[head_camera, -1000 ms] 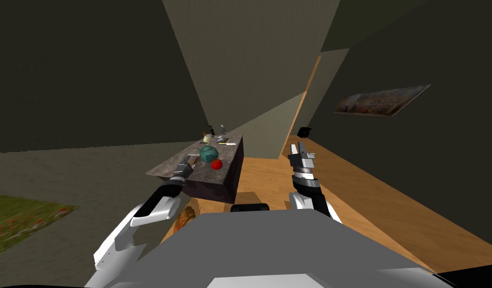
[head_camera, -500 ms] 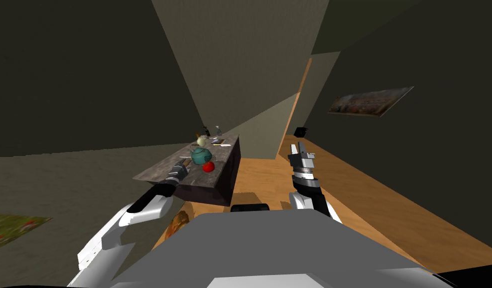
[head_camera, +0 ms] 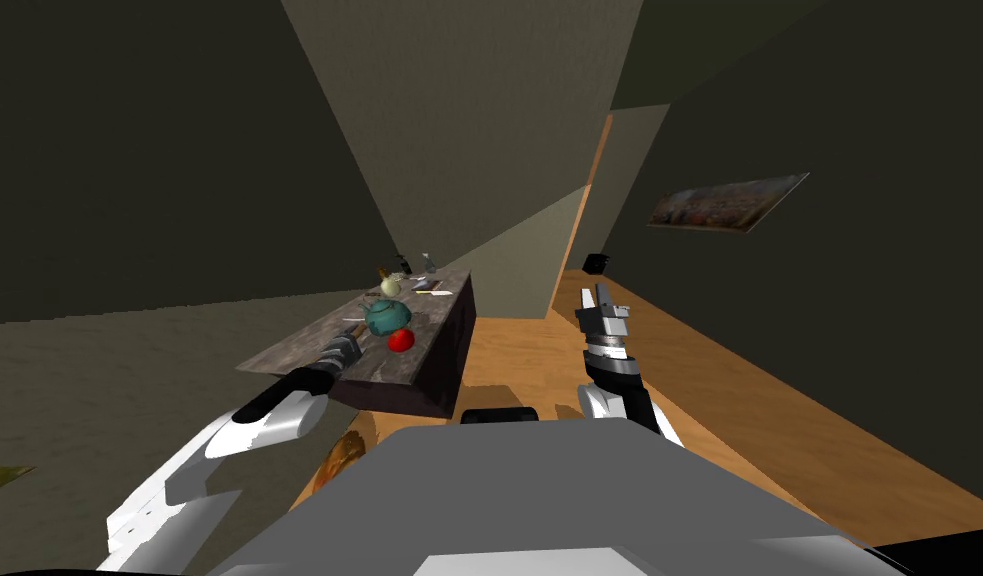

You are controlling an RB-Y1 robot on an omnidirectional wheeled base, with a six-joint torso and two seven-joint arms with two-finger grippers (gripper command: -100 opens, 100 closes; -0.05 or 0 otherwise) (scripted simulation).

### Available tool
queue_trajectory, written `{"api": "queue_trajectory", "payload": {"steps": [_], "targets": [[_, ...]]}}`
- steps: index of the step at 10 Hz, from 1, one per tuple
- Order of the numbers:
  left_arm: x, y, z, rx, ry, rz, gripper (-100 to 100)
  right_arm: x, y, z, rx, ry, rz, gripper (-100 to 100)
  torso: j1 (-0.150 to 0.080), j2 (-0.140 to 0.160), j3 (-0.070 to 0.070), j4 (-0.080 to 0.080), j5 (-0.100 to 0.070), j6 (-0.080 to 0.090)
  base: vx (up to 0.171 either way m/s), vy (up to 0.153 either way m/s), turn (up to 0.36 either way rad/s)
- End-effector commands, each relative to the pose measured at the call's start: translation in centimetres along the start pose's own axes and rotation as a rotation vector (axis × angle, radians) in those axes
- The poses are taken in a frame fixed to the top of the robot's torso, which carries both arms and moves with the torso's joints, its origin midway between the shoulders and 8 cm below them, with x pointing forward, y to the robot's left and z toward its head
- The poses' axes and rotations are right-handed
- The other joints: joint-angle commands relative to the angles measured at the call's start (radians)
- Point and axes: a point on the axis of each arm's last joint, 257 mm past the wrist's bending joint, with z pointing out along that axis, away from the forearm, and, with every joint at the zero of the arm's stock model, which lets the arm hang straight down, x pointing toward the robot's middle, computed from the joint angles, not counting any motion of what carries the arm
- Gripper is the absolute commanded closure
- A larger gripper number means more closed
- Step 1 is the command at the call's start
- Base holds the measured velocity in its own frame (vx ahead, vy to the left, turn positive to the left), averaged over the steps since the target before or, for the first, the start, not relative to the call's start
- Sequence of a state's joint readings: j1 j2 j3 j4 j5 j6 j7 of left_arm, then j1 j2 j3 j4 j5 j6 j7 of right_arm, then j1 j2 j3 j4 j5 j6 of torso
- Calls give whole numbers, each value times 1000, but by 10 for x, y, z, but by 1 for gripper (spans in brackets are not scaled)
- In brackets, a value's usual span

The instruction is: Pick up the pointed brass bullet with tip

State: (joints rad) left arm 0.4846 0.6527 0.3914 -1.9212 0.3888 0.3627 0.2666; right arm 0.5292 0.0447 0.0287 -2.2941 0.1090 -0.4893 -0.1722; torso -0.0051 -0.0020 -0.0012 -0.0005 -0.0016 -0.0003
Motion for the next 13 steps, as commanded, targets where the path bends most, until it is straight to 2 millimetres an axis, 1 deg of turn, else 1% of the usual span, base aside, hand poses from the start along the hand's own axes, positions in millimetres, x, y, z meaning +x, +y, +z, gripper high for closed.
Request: {"api": "queue_trajectory", "payload": {"steps": [1, 2, 3, 4, 5, 6, 7, 8, 10, 11, 12, 13], "targets": [[-26, 15, 0, -64, -43, -23, -100, 0, 0, 0, 0, 0, 0, 0, 0, 0, 0, 0, 0, 0, 69, -76, -68], [-27, 20, 0, -83, -48, -23, -100, 0, 0, 0, 0, 0, 0, 0, 1, -1, 0, 0, 0, 0, 73, -60, -23], [-27, 20, 0, -83, -48, -23, -100, 0, 0, 0, 0, 0, 0, 0, 2, -1, -1, 0, 0, 0, 38, -20, 10], [-50, 32, -1, -142, -89, -46, -100, 0, 0, 0, 0, 0, 0, 0, 4, 0, 0, 0, 1, 0, 65, -35, -66], [-51, 33, -1, -145, -91, -47, -100, 0, 0, 0, 0, 0, 0, 0, 4, -1, 0, 0, 1, 0, 68, -40, -24], [-75, 43, -2, -195, -131, -73, -100, 0, 0, 0, 0, 0, 0, 0, 4, -1, 0, 0, 1, 0, 89, -52, -49], [-76, 46, -3, -205, -136, -74, -100, 0, 0, 0, 0, 0, 0, 0, 3, -2, -1, 0, 1, 0, 83, -39, -25], [-96, 54, -6, -253, -174, -102, -100, 0, 0, 0, 0, 0, 0, 0, 3, -2, -1, 0, 1, 0, 114, -17, -48], [-101, 59, -7, -264, -183, -105, -100, 0, 0, 0, 0, 0, 0, 0, 5, -3, -2, -1, 1, 0, 62, -12, -11], [-120, 68, -12, -313, -223, -136, -100, 0, 0, 0, 0, 0, 0, 0, 5, 0, 0, 0, 1, 0, 63, -11, -43], [-125, 73, -13, -322, -232, -139, -100, 0, 0, 0, 0, 0, 0, 0, 6, -1, 0, 0, 1, 0, 77, -8, -26], [-147, 81, -19, -358, -275, -175, -100, 0, 0, 0, 0, 0, 0, 0, 6, -1, -1, 0, 1, 0, 113, -12, -41]]}}
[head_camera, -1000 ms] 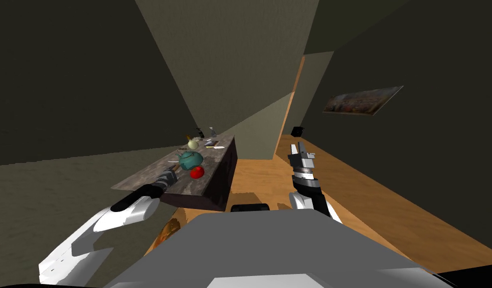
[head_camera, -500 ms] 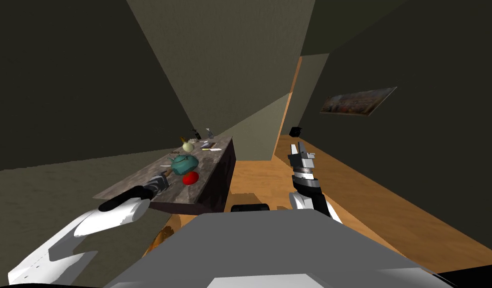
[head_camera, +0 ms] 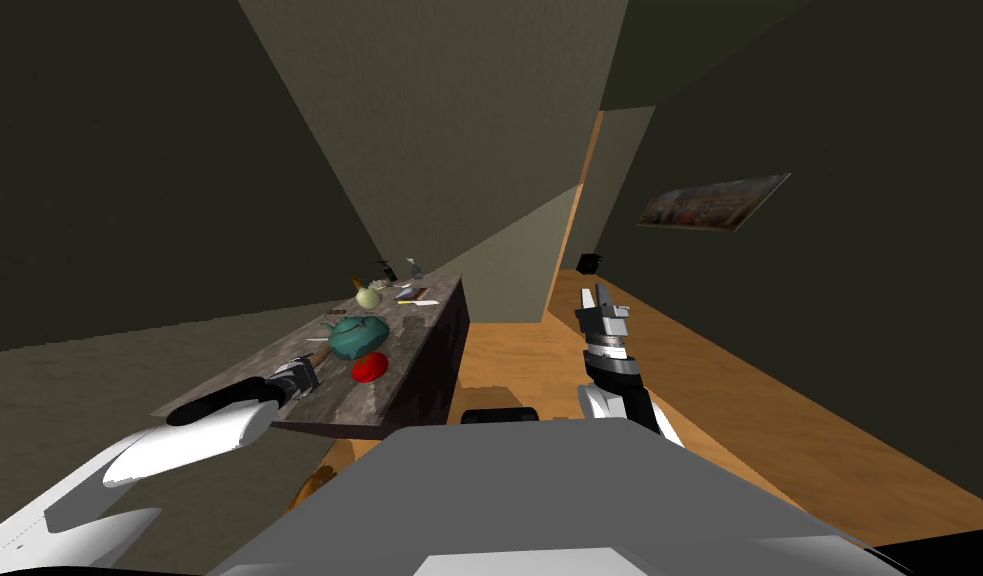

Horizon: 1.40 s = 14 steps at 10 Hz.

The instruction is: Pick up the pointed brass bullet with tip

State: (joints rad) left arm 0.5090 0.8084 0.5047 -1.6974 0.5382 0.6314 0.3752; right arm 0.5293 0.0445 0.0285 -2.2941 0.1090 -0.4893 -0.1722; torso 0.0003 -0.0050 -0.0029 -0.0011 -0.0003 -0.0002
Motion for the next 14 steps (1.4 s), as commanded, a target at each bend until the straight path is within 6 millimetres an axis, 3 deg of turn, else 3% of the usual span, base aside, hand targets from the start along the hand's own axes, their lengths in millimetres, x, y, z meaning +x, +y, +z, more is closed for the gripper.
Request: {"api": "queue_trajectory", "payload": {"steps": [1, 2, 3, 4, 5, 6, 7, 10, 11, 13, 14], "targets": [[-13, 8, 1, -45, -31, -23, -100, 0, 0, 0, 0, 0, 0, 0, 0, 0, 0, 0, 0, 0, 110, -4, -20], [-37, 15, 2, -84, -71, -64, -100, 0, 0, 0, 0, 0, 0, 0, 0, 0, 0, 0, 0, 0, 117, 5, -37], [-38, 19, 2, -101, -78, -65, -100, 0, 0, 0, 0, 0, 0, 0, 1, -1, -1, 0, 0, 0, 109, 15, -25], [-59, 26, 0, -143, -115, -106, -100, 0, 0, 0, 0, 0, 0, 0, 1, -1, 0, 0, 0, 0, 151, 25, -34], [-62, 31, 0, -156, -124, -109, -100, 0, 0, 0, 0, 0, 0, 0, 2, -3, -2, -1, 0, 0, 117, 26, -21], [-84, 41, -3, -203, -165, -156, -100, 0, 0, 0, 0, 0, 0, 0, 2, -1, -1, -1, 1, 0, 123, 35, -38], [-85, 44, -3, -210, -169, -156, -100, 0, 0, 0, 0, 0, 0, 0, 3, -1, -1, 0, 1, 0, 93, 32, -14], [-125, 68, -13, -309, -251, -254, -100, 0, 0, 0, 0, 0, 0, 0, 3, 0, 0, 0, 1, 0, 114, 34, -26], [-125, 69, -13, -311, -252, -254, -100, 0, 0, 0, 0, 0, 0, 0, 3, -1, -1, 0, 1, 0, 106, 34, -8], [-152, 85, -25, -384, -311, -342, -100, 0, 0, 0, 0, 0, 0, 0, 4, -1, -1, 0, 1, 0, 140, 64, -32], [-155, 90, -27, -398, -320, -347, -100, 0, 0, 0, 0, 0, 0, 0, 5, -3, -2, -1, 1, 0, 126, 65, -14]]}}
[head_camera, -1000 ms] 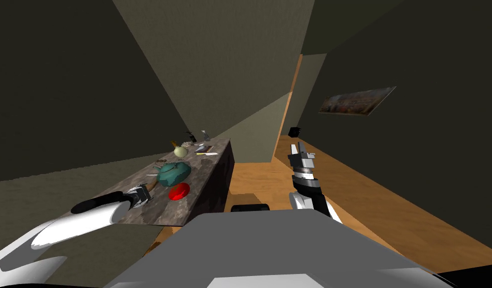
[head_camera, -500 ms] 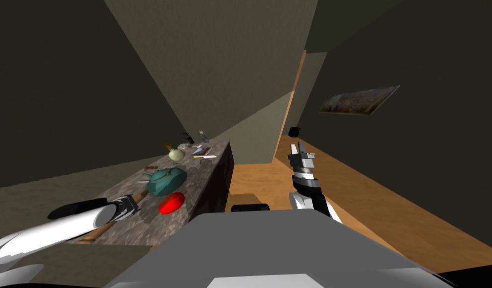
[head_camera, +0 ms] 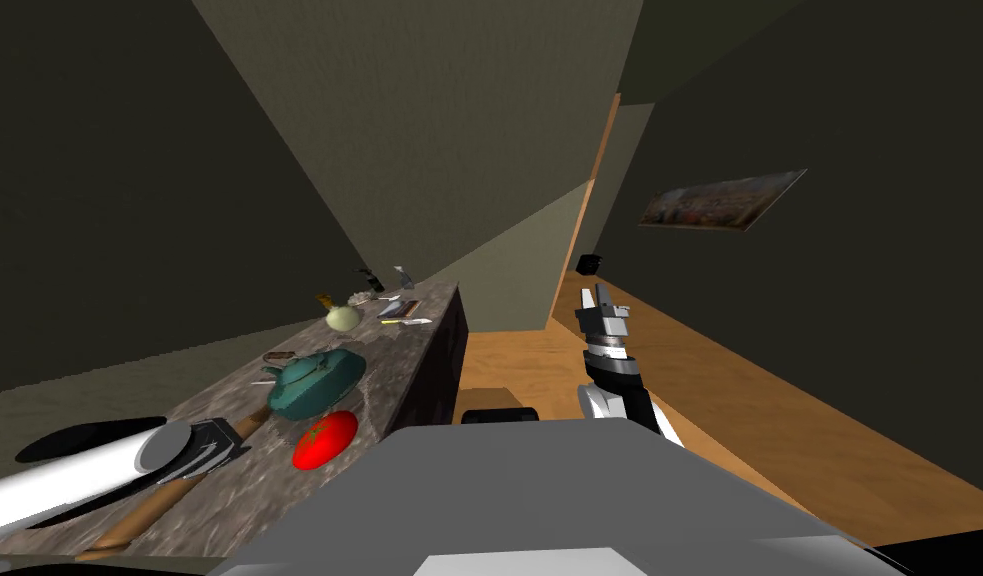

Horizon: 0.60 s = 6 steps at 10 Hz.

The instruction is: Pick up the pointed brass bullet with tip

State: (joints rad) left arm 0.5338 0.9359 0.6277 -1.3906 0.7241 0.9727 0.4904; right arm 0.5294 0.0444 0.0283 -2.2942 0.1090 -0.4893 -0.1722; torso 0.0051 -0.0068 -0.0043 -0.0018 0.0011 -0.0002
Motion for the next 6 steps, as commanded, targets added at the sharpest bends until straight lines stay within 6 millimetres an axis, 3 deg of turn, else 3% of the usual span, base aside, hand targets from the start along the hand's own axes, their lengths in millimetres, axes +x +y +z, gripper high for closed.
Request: {"api": "queue_trajectory", "payload": {"steps": [1, 2, 3, 5, 6], "targets": [[-8, 3, 4, -17, -14, -14, -100, 0, 0, 0, 0, 0, 0, 0, 0, 0, 0, 0, 0, 0, 58, 28, 1], [-24, 10, 5, -58, -42, -57, -100, 0, 0, 0, 0, 0, 0, 0, -2, 3, 2, 1, 0, 0, 81, 38, -15], [-26, 10, 5, -59, -45, -59, -100, 0, 0, 0, 0, 0, 0, 0, -2, 3, 2, 1, -1, 0, 79, 36, -12], [-52, 22, 3, -131, -91, -137, -100, 0, 0, 0, 0, 0, 0, 0, -2, 2, 2, 1, -1, 0, 128, 65, -24], [-55, 24, 4, -134, -95, -141, -100, 0, 0, 0, 0, 0, 0, 0, 1, 0, 0, 0, 0, 0, 121, 76, -7]]}}
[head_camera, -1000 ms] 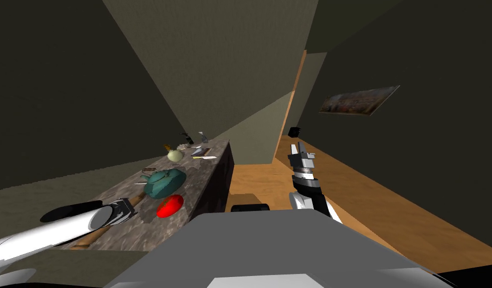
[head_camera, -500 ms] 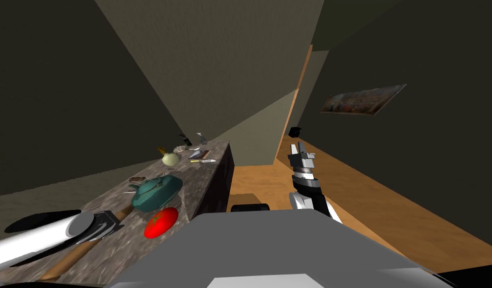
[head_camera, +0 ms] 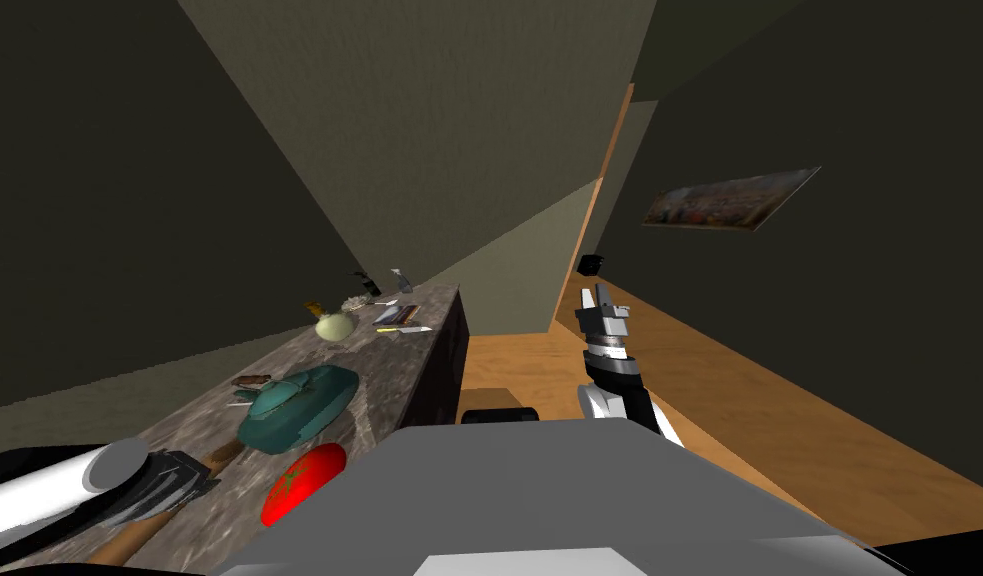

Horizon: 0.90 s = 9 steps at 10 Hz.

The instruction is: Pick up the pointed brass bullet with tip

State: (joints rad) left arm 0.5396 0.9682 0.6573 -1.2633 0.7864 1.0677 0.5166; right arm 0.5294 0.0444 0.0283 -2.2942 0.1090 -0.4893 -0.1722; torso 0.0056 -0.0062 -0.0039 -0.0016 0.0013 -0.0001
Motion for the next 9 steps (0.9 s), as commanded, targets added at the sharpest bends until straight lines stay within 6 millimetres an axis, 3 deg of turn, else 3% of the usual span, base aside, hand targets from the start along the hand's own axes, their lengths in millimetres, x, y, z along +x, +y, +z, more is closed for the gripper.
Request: {"api": "queue_trajectory", "payload": {"steps": [1, 4, 6, 7, 8, 9], "targets": [[-14, 3, 1, -39, -23, -41, -100, 0, 0, 0, 0, 0, 0, 0, 0, 0, 0, 0, 0, 0, 91, 46, -18], [-43, 19, 3, -119, -72, -127, -100, 0, 0, 0, 0, 0, 0, 0, 0, 1, 0, 0, 0, 0, 116, 75, -13], [-52, 30, 4, -155, -88, -156, -100, 0, 0, 0, 0, 0, 0, 0, -1, 2, 1, 0, 0, 0, 74, 53, -2], [-52, 26, 3, -143, -82, -148, -100, 0, 0, 0, 0, 0, 0, 0, -2, 4, 2, 1, 0, 0, 20, 15, 0], [-52, 27, 3, -146, -84, -149, 0, 0, 0, 0, 0, 0, 0, 0, -4, 6, 4, 1, -1, 0, 5, 4, -1], [-49, 26, 12, -143, -96, -119, -100, 0, 0, 0, 0, 0, 0, 0, -5, 8, 4, 2, -1, 0, 3, -2, 204]]}}
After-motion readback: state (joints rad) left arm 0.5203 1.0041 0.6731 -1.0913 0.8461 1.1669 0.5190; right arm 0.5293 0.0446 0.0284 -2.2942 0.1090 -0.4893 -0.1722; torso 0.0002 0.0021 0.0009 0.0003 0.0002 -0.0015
